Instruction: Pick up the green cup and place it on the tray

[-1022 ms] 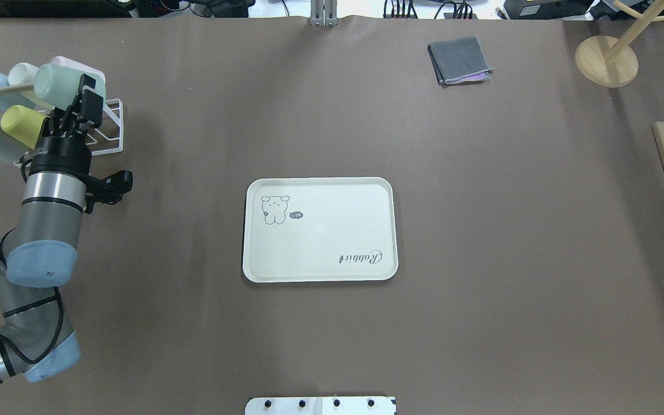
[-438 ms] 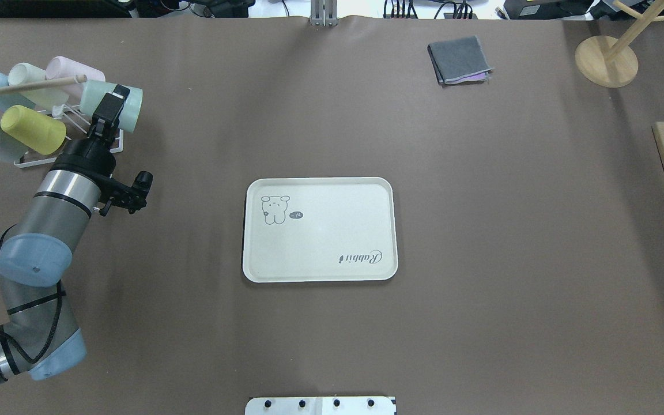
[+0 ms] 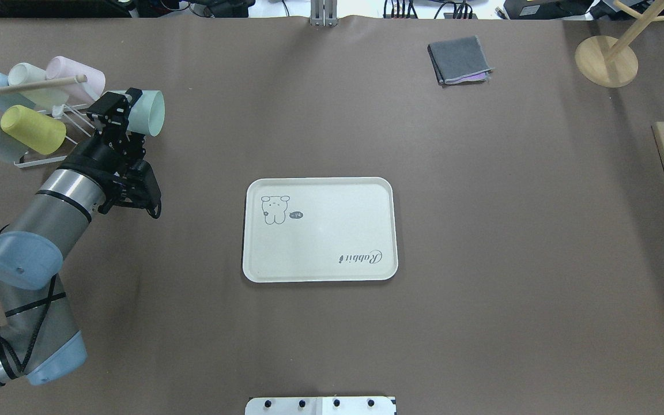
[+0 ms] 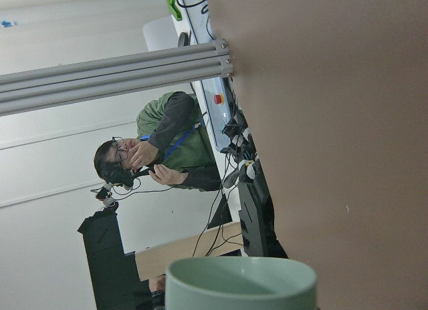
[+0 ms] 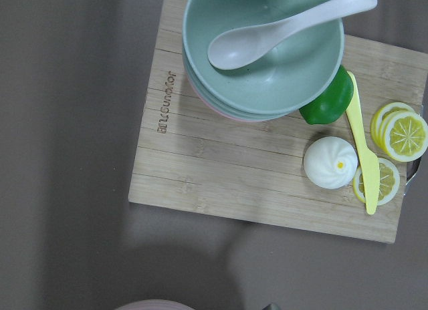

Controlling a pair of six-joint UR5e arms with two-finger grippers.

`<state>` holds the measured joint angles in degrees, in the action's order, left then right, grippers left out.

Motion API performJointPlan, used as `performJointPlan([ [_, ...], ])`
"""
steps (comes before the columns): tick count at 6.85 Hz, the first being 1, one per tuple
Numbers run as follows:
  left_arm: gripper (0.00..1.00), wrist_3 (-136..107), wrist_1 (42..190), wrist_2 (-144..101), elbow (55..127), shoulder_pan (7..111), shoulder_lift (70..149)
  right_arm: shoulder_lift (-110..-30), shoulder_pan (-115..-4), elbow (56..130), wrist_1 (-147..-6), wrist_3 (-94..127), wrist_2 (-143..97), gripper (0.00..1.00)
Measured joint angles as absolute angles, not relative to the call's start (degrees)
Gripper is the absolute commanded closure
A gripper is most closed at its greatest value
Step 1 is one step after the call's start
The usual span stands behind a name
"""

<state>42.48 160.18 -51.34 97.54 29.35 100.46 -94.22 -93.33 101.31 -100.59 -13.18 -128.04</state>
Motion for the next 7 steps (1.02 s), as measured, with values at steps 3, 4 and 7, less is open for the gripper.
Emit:
performJointPlan([
  [3,1.0,16.3,160.4,-67.1,99.9,29.0,103.9,-94.3,-93.3,101.5,-100.5,-13.2,-128.9,0.0],
  [4,1.0,10.9,160.3,-69.0,99.7,28.6,107.1,-94.3,-93.3,101.5,-100.5,-13.2,-129.1,0.0],
  [7,1.0,-3.7,168.6,-68.3,93.2,23.3,111.2,-94.3,-93.3,101.5,-100.5,-13.2,-129.3,0.0],
])
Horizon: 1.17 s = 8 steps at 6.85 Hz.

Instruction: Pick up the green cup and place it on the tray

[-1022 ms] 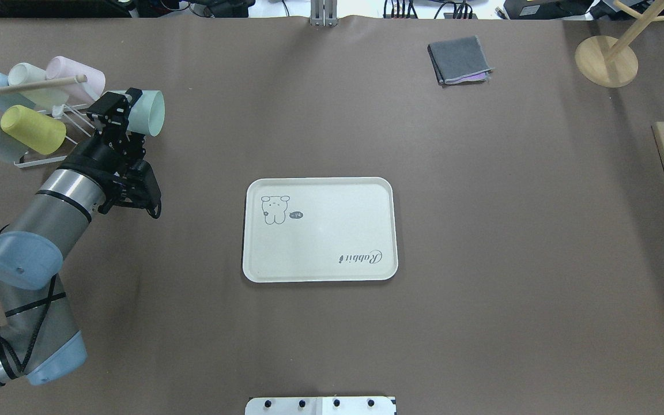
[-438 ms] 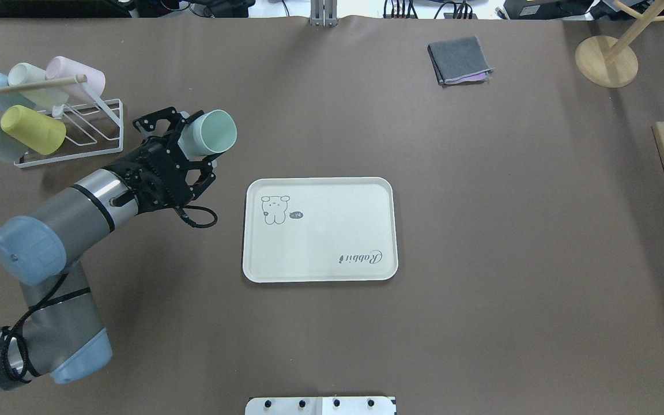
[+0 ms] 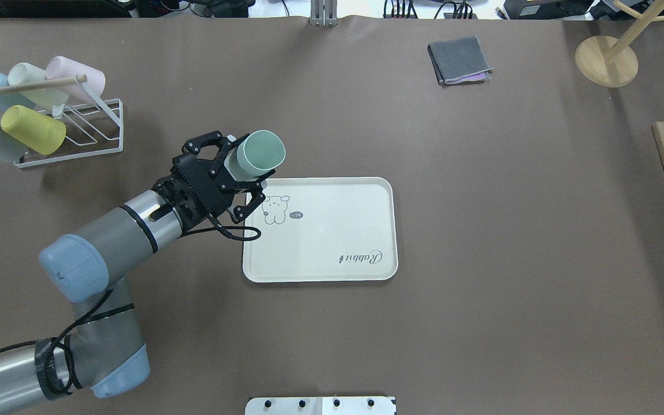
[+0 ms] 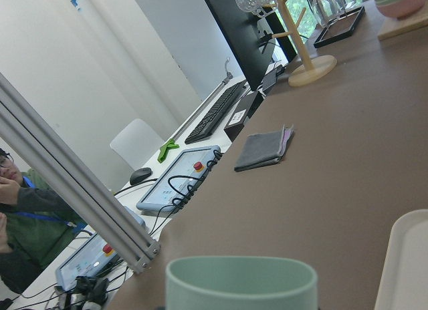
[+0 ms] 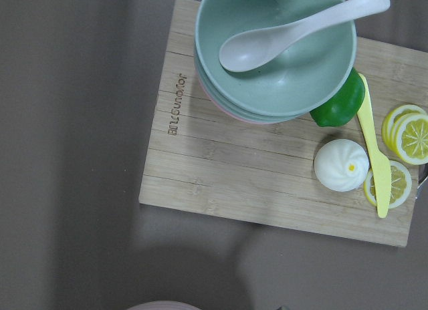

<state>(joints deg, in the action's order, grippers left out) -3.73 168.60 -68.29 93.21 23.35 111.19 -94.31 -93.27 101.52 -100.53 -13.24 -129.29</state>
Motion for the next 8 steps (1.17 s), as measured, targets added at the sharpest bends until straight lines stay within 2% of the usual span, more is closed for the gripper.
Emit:
performJointPlan([
  [2,1.0,-13.2,178.3,-64.6,85.2,19.6,112.4,-94.4,-93.3,101.5,-100.7,-13.5,-129.2,0.0],
  [4,1.0,-18.5,180.4,-64.1,79.4,18.7,116.0,-94.4,-93.3,101.6,-100.8,-13.8,-129.3,0.0],
  [8,1.0,-18.7,176.2,-72.5,75.3,19.5,121.8,-94.4,-93.3,101.3,-100.6,-13.5,-131.2,0.0],
])
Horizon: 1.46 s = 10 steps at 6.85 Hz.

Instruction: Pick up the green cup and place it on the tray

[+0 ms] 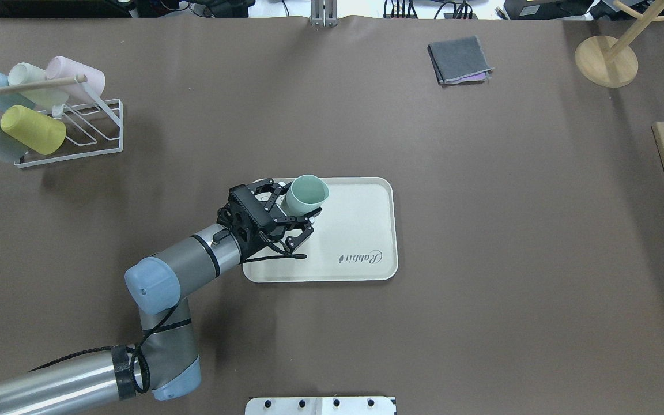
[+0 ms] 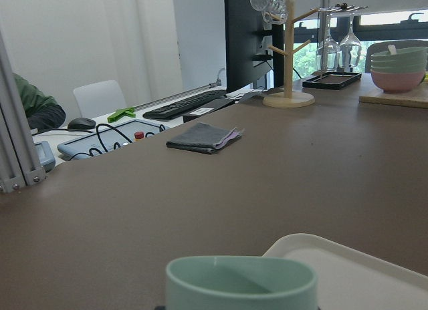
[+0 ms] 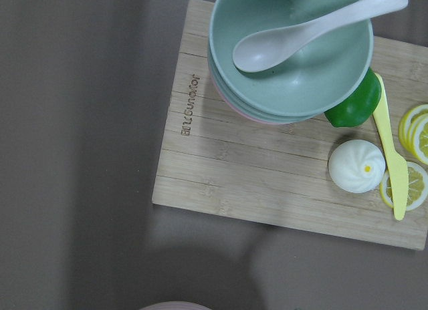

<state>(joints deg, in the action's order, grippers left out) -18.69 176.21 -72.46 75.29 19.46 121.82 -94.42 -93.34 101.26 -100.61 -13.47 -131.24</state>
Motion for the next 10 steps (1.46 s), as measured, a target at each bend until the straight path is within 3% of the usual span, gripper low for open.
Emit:
performJointPlan([
  [4,1.0,-18.6,170.0,-81.3,72.7,20.4,125.6,-95.0,-93.3,101.0,-100.5,-13.4,-130.9,0.0],
  [5,0.86,-18.6,169.5,-81.8,71.9,20.7,126.2,-95.1,-93.3,101.0,-100.5,-13.4,-130.7,0.0],
  [6,0.82,-18.6,169.4,-82.0,71.3,20.8,126.6,-95.1,-93.3,100.8,-100.5,-13.3,-130.6,0.0],
  [7,0.54,-18.6,169.3,-81.9,70.9,20.9,126.7,-95.2,-93.3,100.6,-100.5,-13.3,-130.6,0.0],
  [8,0.01,-18.6,169.4,-81.7,70.6,21.0,126.7,-95.2,-93.3,100.5,-100.5,-13.3,-130.5,0.0],
  [10,0.01,-18.2,171.0,-81.5,70.5,21.5,125.9,-95.2,-93.3,100.1,-100.5,-13.3,-130.6,0.0],
])
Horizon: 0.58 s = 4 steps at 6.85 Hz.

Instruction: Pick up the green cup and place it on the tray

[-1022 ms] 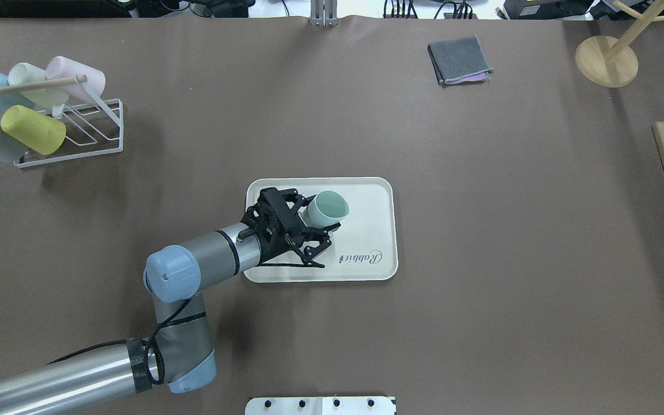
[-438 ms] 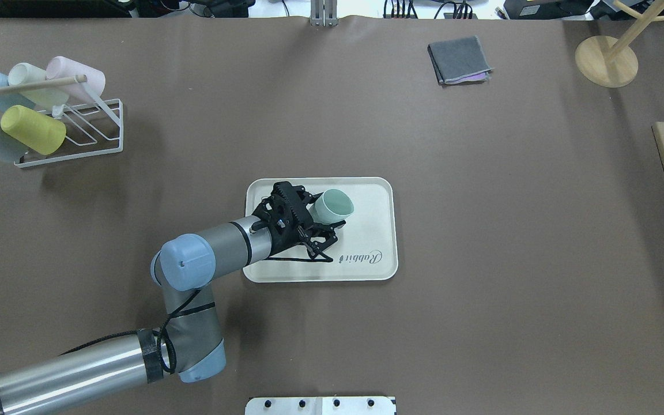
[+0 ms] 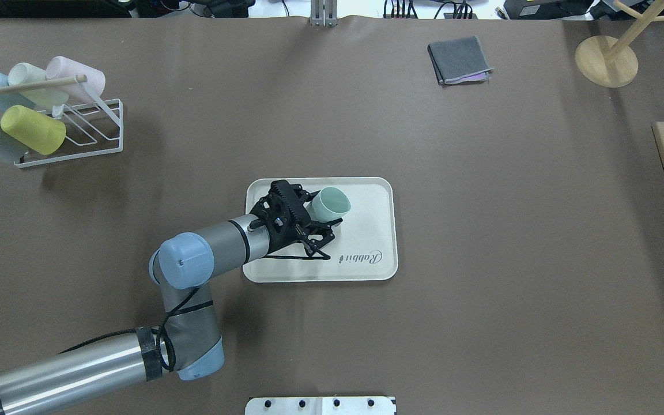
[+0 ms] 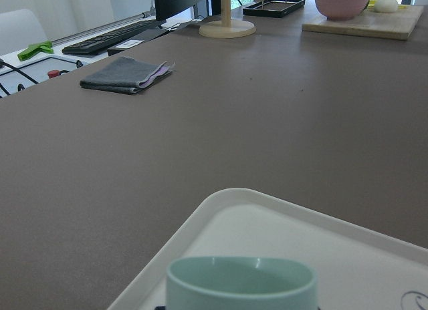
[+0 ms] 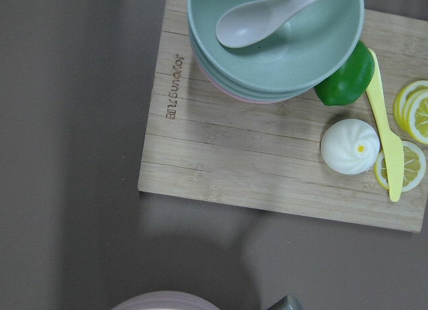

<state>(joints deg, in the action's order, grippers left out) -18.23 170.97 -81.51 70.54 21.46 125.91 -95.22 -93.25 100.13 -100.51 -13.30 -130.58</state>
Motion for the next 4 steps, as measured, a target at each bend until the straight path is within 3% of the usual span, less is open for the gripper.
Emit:
performJointPlan([
  [4,0.01,-17.8,179.0,-81.6,72.6,22.1,118.9,-95.1,-93.3,100.0,-100.5,-13.2,-130.7,0.0],
])
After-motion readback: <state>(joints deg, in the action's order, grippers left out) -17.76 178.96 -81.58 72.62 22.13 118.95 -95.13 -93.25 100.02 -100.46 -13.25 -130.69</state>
